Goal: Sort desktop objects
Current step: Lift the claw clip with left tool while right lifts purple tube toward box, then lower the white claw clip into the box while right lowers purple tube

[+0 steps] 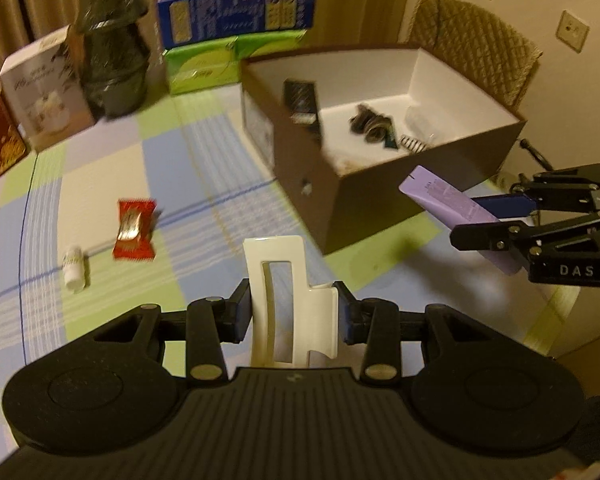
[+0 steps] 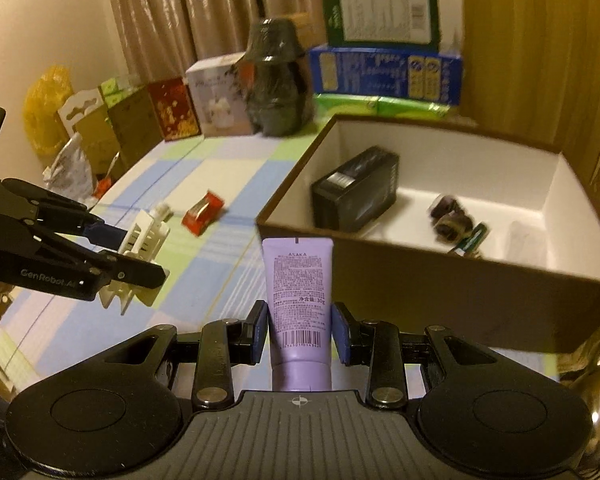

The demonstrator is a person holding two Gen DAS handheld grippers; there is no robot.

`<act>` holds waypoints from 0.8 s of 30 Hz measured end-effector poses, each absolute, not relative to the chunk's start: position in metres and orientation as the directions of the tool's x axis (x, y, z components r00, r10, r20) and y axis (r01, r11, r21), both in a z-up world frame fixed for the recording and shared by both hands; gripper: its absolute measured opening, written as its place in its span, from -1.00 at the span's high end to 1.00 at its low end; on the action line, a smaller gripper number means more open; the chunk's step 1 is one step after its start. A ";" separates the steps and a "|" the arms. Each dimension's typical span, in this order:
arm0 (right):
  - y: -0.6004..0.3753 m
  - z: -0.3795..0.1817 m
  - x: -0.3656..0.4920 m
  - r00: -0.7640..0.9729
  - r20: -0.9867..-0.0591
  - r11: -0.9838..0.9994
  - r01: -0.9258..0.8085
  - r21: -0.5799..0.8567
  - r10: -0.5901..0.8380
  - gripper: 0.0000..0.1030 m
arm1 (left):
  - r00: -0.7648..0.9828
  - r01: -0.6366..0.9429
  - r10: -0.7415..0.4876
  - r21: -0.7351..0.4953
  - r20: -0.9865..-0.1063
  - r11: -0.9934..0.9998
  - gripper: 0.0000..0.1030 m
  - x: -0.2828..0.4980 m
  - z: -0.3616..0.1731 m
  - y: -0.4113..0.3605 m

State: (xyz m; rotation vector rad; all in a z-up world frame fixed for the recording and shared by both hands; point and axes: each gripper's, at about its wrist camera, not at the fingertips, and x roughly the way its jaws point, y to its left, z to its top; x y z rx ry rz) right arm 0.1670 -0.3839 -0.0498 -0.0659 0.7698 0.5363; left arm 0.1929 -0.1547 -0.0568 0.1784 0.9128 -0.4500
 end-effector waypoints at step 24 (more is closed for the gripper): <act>-0.488 -0.004 0.257 0.738 -0.593 0.937 -0.336 0.092 0.323 0.39 | 0.575 0.563 -0.438 -0.054 -0.691 0.825 0.30 0.269 -0.006 -0.280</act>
